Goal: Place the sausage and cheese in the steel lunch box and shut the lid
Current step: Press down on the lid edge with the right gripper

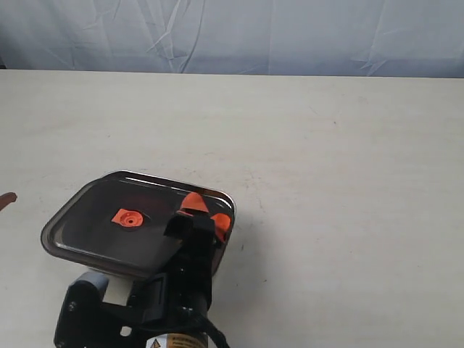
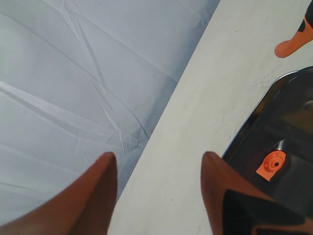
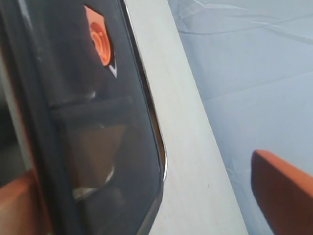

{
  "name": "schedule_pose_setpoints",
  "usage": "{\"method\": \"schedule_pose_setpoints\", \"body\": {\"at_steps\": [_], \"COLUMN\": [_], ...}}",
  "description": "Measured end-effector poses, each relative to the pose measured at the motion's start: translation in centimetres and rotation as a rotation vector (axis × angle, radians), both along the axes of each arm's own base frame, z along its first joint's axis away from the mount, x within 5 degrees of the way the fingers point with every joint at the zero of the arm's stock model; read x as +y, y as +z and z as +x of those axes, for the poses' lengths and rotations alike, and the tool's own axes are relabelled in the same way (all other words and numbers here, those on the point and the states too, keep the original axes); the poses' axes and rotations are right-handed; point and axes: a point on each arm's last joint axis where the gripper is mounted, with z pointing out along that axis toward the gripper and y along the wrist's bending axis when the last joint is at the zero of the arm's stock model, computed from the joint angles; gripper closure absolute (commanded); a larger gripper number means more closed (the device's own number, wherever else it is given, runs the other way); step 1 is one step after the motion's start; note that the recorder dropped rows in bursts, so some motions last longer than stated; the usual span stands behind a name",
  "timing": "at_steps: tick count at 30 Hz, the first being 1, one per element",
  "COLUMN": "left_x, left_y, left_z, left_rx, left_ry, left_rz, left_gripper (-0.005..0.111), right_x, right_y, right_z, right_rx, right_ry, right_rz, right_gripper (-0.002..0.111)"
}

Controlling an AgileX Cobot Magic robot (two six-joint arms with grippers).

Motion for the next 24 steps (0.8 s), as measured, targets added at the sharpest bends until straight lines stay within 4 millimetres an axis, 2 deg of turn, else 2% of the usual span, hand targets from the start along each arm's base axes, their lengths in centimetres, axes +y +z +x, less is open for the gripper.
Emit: {"method": "schedule_pose_setpoints", "body": {"at_steps": [13, 24], "left_x": [0.0, 0.0], "left_y": [0.0, 0.0], "left_z": [0.0, 0.0], "left_rx": [0.000, -0.001], "left_ry": [-0.001, -0.002], "left_rz": [0.000, -0.001], "left_gripper": [0.056, 0.056], "right_x": [0.1, 0.2], "right_y": [0.1, 0.0], "right_z": [-0.2, -1.1], "right_rx": [-0.006, 0.002], "right_ry": [0.011, 0.042], "right_rz": [0.001, 0.001], "right_gripper": [0.010, 0.010]}}
